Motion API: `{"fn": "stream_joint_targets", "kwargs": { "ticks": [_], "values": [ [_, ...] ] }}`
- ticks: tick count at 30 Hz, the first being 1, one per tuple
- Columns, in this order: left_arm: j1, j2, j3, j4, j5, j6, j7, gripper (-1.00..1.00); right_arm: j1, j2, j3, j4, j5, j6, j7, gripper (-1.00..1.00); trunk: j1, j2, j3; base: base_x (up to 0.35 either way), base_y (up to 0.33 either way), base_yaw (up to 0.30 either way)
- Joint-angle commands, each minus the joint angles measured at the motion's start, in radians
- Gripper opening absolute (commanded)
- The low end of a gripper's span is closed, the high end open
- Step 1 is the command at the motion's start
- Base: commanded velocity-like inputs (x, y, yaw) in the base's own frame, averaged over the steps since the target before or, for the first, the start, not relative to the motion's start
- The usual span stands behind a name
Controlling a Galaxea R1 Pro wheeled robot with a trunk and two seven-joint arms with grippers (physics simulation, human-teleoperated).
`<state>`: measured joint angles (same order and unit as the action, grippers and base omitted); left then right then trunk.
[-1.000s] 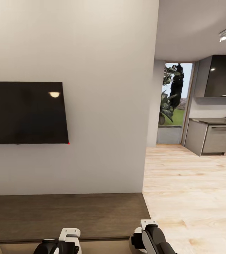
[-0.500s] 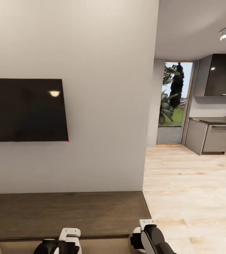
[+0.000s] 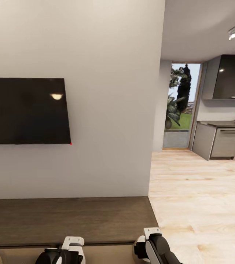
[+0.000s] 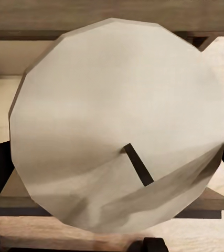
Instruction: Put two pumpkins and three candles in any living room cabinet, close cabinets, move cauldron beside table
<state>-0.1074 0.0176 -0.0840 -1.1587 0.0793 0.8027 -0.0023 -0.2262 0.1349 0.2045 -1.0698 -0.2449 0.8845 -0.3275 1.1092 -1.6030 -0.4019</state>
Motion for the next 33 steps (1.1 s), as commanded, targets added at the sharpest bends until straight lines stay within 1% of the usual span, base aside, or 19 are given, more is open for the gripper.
{"fn": "stream_joint_targets", "kwargs": {
  "ticks": [1,4,8,10,13,15,18,23,29,30,33],
  "values": [
    [-0.001,0.001,-0.002,-0.001,0.007,0.004,0.005,-1.0,-0.001,0.0,0.012,-0.001,-0.01,0.002,-0.008,-1.0,0.004,-0.008,-0.004,0.0,0.0,0.0],
    [-0.004,0.0,-0.002,-0.001,0.007,0.005,0.005,-1.0,-0.001,0.001,0.041,0.001,-0.01,-0.001,-0.009,-1.0,0.015,-0.029,-0.014,0.0,0.0,0.0],
    [-0.007,-0.006,-0.005,0.0,0.006,0.007,0.005,-1.0,-0.001,0.001,0.054,0.002,-0.01,-0.002,-0.01,-1.0,0.031,-0.057,-0.026,0.0,0.0,0.0],
    [-0.013,-0.013,-0.006,0.014,0.006,0.007,0.005,-1.0,-0.001,0.002,0.056,0.002,-0.01,-0.003,-0.01,-1.0,0.038,-0.071,-0.033,0.0,0.0,0.0],
    [-0.039,-0.015,-0.007,0.05,0.006,0.007,0.006,-1.0,-0.001,0.002,0.057,0.002,-0.011,-0.003,-0.01,-1.0,0.05,-0.092,-0.042,0.0,0.0,0.0],
    [-0.076,-0.016,-0.008,0.11,0.005,0.005,0.007,-1.0,-0.001,0.002,0.058,0.002,-0.011,-0.004,-0.01,-1.0,0.058,-0.106,-0.048,0.0,0.0,0.0],
    [-0.102,-0.016,-0.008,0.16,0.007,0.004,0.007,-1.0,-0.001,0.002,0.058,0.002,-0.011,-0.004,-0.01,-1.0,0.069,-0.127,-0.058,0.0,0.0,0.0],
    [-0.114,-0.016,-0.008,0.182,0.008,0.004,0.007,-1.0,-0.001,0.002,0.058,0.002,-0.011,-0.004,-0.009,-1.0,0.088,-0.162,-0.073,0.0,0.0,0.0],
    [-0.117,-0.018,-0.007,0.185,0.008,0.004,0.007,-1.0,-0.001,0.002,0.06,0.001,-0.011,-0.008,-0.008,-1.0,0.111,-0.204,-0.092,0.0,0.0,0.0],
    [-0.119,-0.019,-0.007,0.184,0.008,0.004,0.008,-1.0,-0.001,0.004,0.061,0.0,-0.011,-0.009,-0.008,-1.0,0.115,-0.211,-0.095,0.0,0.0,0.0],
    [-0.148,-0.019,-0.007,0.186,0.007,0.007,0.009,-1.0,-0.012,0.02,0.073,0.0,-0.011,-0.009,-0.008,-1.0,0.127,-0.232,-0.105,0.0,0.0,0.0]
  ]
}}
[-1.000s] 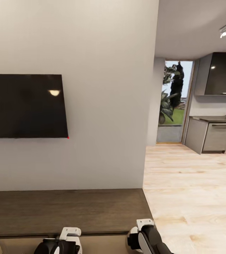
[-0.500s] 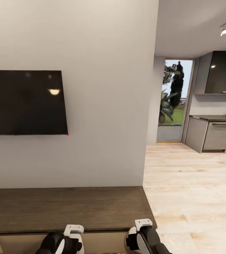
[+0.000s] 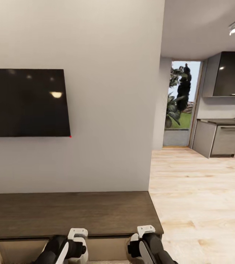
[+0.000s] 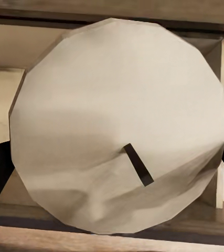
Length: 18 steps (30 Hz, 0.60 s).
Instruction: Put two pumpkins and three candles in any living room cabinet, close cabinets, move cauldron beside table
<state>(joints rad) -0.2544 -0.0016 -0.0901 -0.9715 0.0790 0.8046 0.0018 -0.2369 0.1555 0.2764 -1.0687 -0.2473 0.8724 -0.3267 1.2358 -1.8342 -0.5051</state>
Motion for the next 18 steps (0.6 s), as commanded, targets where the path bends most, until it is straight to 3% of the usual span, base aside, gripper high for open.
{"fn": "stream_joint_targets", "kwargs": {
  "ticks": [1,5,11,15,18],
  "values": [
    [-0.005,0.0,-0.001,0.0,0.007,0.005,0.005,-1.0,-0.009,0.002,0.003,0.0,-0.009,0.003,-0.009,-1.0,0.004,-0.008,-0.005,0.0,0.0,0.0],
    [-0.027,-0.001,0.0,0.013,0.007,0.006,-0.001,-1.0,-0.067,0.01,0.007,0.024,-0.016,0.006,-0.011,-1.0,0.019,-0.036,-0.017,0.0,0.0,0.0],
    [-0.1,-0.016,0.002,0.08,0.011,0.005,0.0,-1.0,-0.163,0.009,0.006,0.16,-0.112,0.004,-0.017,-1.0,0.042,-0.078,-0.036,0.0,0.0,0.0],
    [-0.15,-0.044,0.003,0.106,0.007,0.016,0.002,-1.0,-0.179,0.007,0.006,0.183,-0.131,0.004,-0.02,-1.0,0.058,-0.106,-0.048,0.0,0.0,0.0],
    [-0.205,-0.05,0.003,0.182,0.008,0.028,0.003,-1.0,-0.181,0.007,0.006,0.187,-0.134,0.004,-0.02,-1.0,0.069,-0.127,-0.058,0.0,0.0,0.0]
  ]
}}
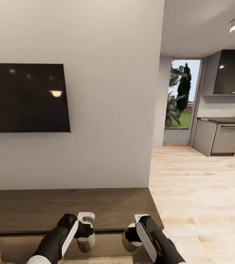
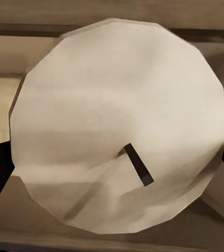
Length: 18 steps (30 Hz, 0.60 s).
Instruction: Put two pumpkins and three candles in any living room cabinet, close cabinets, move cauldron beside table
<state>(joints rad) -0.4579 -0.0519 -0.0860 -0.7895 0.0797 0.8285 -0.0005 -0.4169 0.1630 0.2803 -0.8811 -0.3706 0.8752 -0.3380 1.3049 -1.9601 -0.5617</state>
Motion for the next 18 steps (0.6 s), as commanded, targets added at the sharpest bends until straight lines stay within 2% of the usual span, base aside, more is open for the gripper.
{"fn": "stream_joint_targets", "kwargs": {
  "ticks": [1,3,5,8,14,18],
  "values": [
    [-0.03,-0.001,-0.001,0.049,0.008,0.007,0.007,-1.0,-0.001,0.0,0.002,0.0,-0.012,0.002,-0.009,-1.0,0.004,-0.008,-0.004,0.0,0.0,0.0],
    [-0.058,-0.001,-0.001,0.099,0.011,0.008,0.007,-1.0,-0.001,0.0,0.002,0.0,-0.012,0.002,-0.009,-1.0,0.011,-0.022,-0.011,0.0,0.0,0.0],
    [-0.118,0.0,0.0,0.198,0.017,0.008,0.007,-1.0,-0.002,-0.001,0.002,0.0,-0.012,0.002,-0.009,-1.0,0.019,-0.036,-0.017,0.0,0.0,0.0],
    [-0.16,0.003,0.002,0.262,0.014,0.01,0.01,-1.0,-0.002,-0.002,0.002,0.002,-0.011,0.002,-0.009,-1.0,0.031,-0.057,-0.026,0.0,0.0,0.0],
    [-0.176,0.006,0.003,0.293,0.013,0.001,0.069,-1.0,-0.002,-0.001,0.003,0.003,-0.011,0.003,-0.009,-1.0,0.054,-0.099,-0.045,0.0,0.0,0.0],
    [-0.178,0.007,0.003,0.309,0.012,-0.001,0.079,-1.0,-0.002,0.0,0.006,0.003,-0.011,0.003,-0.006,-1.0,0.069,-0.127,-0.058,0.0,0.0,0.0]
  ]
}}
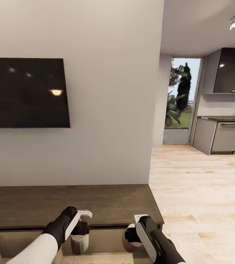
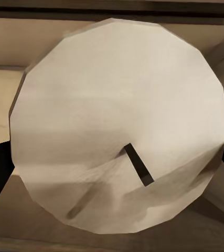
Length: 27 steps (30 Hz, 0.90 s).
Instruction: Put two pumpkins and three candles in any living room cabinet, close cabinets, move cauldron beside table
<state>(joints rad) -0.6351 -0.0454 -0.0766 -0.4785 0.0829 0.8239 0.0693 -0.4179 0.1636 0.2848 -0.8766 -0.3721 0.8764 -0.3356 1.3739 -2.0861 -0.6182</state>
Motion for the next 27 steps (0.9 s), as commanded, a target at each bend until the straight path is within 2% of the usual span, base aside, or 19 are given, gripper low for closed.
{"fn": "stream_joint_targets", "kwargs": {
  "ticks": [1,6,16,19,24,27],
  "values": [
    [-0.001,0.001,-0.005,0.014,0.01,0.002,0.01,-1.0,-0.001,0.001,0.003,-0.001,-0.01,0.002,-0.007,-1.0,0.004,-0.008,-0.004,0.0,0.0,0.0],
    [-0.001,0.001,-0.002,0.085,0.017,-0.014,0.01,-1.0,-0.001,0.001,0.005,-0.001,-0.01,0.001,-0.005,-1.0,0.023,-0.043,-0.02,0.0,0.0,0.0],
    [-0.001,0.001,-0.001,0.099,0.019,-0.027,0.009,-1.0,-0.001,0.007,0.025,-0.003,-0.011,0.002,-0.004,-1.0,0.061,-0.113,-0.051,0.0,0.0,0.0],
    [-0.001,0.002,0.0,0.099,0.019,-0.049,0.009,-1.0,-0.041,0.011,0.035,0.03,-0.011,0.012,-0.008,-1.0,0.073,-0.134,-0.061,0.0,0.0,0.0],
    [-0.001,0.001,0.0,0.097,0.019,-0.062,0.009,-1.0,-0.162,0.011,0.037,0.205,-0.012,0.015,-0.008,-1.0,0.092,-0.169,-0.076,0.0,0.0,0.0],
    [-0.001,0.001,0.0,0.094,0.019,-0.066,0.009,-1.0,-0.189,0.011,0.037,0.247,-0.013,0.015,-0.008,-1.0,0.096,-0.176,-0.079,0.0,0.0,0.0]
  ]
}}
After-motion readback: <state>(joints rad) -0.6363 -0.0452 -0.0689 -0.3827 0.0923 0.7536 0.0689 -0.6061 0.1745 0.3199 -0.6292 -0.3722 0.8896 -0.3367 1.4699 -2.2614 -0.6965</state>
